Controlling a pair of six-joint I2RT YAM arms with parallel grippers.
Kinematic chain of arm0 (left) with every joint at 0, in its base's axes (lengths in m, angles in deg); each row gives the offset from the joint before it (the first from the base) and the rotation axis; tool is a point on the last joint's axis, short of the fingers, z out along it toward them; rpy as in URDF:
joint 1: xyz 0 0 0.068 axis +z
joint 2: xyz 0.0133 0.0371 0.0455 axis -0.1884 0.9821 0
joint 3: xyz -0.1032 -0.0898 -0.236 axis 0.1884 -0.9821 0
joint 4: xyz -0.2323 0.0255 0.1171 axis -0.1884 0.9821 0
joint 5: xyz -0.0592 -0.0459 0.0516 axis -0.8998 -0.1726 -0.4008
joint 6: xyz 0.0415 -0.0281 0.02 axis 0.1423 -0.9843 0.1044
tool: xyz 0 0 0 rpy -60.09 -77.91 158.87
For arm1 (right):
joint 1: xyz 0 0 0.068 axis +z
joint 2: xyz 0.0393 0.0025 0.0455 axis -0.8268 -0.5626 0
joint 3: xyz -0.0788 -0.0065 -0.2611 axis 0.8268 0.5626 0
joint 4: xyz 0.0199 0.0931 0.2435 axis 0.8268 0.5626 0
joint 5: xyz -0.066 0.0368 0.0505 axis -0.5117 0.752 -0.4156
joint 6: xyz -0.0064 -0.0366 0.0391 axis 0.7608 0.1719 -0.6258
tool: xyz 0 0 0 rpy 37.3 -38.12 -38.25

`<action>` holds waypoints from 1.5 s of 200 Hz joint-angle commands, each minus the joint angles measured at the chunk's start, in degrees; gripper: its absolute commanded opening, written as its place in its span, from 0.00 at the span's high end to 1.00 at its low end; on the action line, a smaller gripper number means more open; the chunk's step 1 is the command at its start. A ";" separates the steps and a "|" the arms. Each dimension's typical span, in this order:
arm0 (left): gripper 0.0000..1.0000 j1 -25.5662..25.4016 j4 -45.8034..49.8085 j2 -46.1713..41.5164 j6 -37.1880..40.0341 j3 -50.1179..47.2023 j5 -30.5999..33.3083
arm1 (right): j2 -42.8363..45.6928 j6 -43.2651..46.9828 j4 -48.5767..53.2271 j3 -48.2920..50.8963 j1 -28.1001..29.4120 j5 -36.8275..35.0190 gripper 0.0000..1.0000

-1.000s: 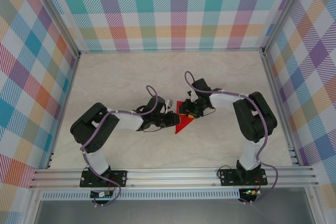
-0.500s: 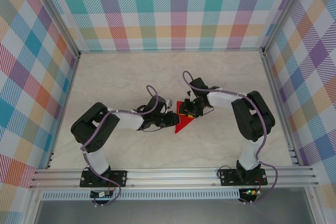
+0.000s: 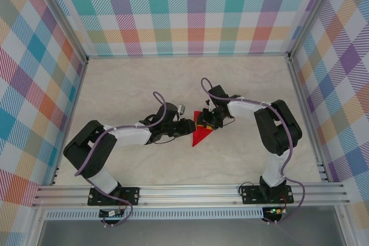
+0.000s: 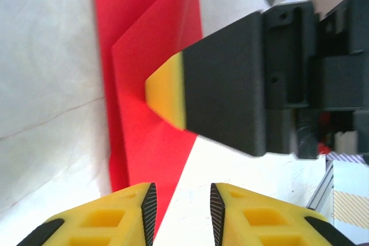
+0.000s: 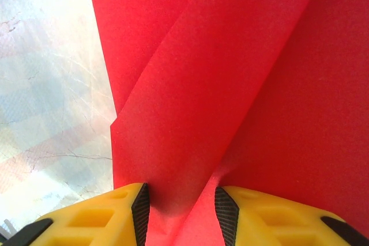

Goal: Fold a paper plane with a square sheet of paper (pick it up from the middle)
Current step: Fourth fold the wing at the center of the table.

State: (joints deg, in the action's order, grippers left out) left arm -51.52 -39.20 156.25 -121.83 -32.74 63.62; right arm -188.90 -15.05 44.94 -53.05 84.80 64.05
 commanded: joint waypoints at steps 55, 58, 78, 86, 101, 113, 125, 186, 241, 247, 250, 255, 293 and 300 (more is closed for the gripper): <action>0.76 -1.25 -2.12 2.11 -6.58 -3.32 -2.99 | -5.30 -0.77 3.24 2.82 -0.30 -8.64 0.60; 0.76 -1.19 -2.43 2.33 -6.65 -3.27 -3.28 | -5.30 -0.79 3.26 2.84 -0.30 -8.64 0.60; 0.76 -1.29 -3.58 3.71 -7.04 -2.89 -4.63 | -5.13 -0.91 3.28 3.06 -0.30 -8.64 0.60; 0.76 -1.38 -3.73 4.28 -7.00 -2.75 -4.97 | -5.13 -1.02 3.27 3.11 -0.30 -8.63 0.60; 0.77 -1.52 -4.34 4.90 -7.08 -2.62 -5.59 | -5.11 -1.05 3.22 3.11 -0.30 -8.73 0.60; 0.78 -1.52 -4.87 5.06 -7.09 -2.70 -6.19 | -5.13 -1.11 3.28 3.17 -0.29 -8.73 0.60; 0.79 -1.67 -5.57 5.13 -7.30 -2.81 -6.69 | -5.17 -1.13 3.24 3.19 -0.31 -8.73 0.60; 0.81 -2.00 -6.06 5.79 -7.28 -2.54 -8.16 | -5.70 -1.55 3.58 3.03 -0.30 -8.90 0.61; 0.83 -2.48 -2.43 5.41 -6.36 -2.79 -7.60 | -6.01 -1.69 3.66 3.02 -0.30 -9.08 0.62; 0.83 -2.49 -2.06 5.32 -6.25 -2.71 -7.59 | -6.01 -1.77 3.64 3.02 -0.30 -9.08 0.62; 0.83 -2.49 -1.94 5.32 -6.18 -2.75 -7.59 | -6.01 -1.82 3.69 3.02 -0.30 -9.08 0.62; 0.83 -2.53 -1.83 5.36 -6.16 -2.71 -7.72 | -6.09 -1.74 3.63 3.02 -0.25 -9.08 0.62; 0.84 -2.68 -0.32 5.80 -5.70 -2.45 -7.72 | -6.30 -2.00 3.68 2.93 -0.30 -9.17 0.63; 0.84 -2.75 -0.41 5.84 -5.70 -2.54 -7.68 | -6.32 -2.00 3.72 3.01 -0.30 -9.17 0.63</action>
State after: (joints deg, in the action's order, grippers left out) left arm -53.49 -41.95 161.60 -128.37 -35.94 56.47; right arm -189.20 -16.73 44.96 -53.03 84.74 63.83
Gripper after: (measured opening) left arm 0.162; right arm 0.373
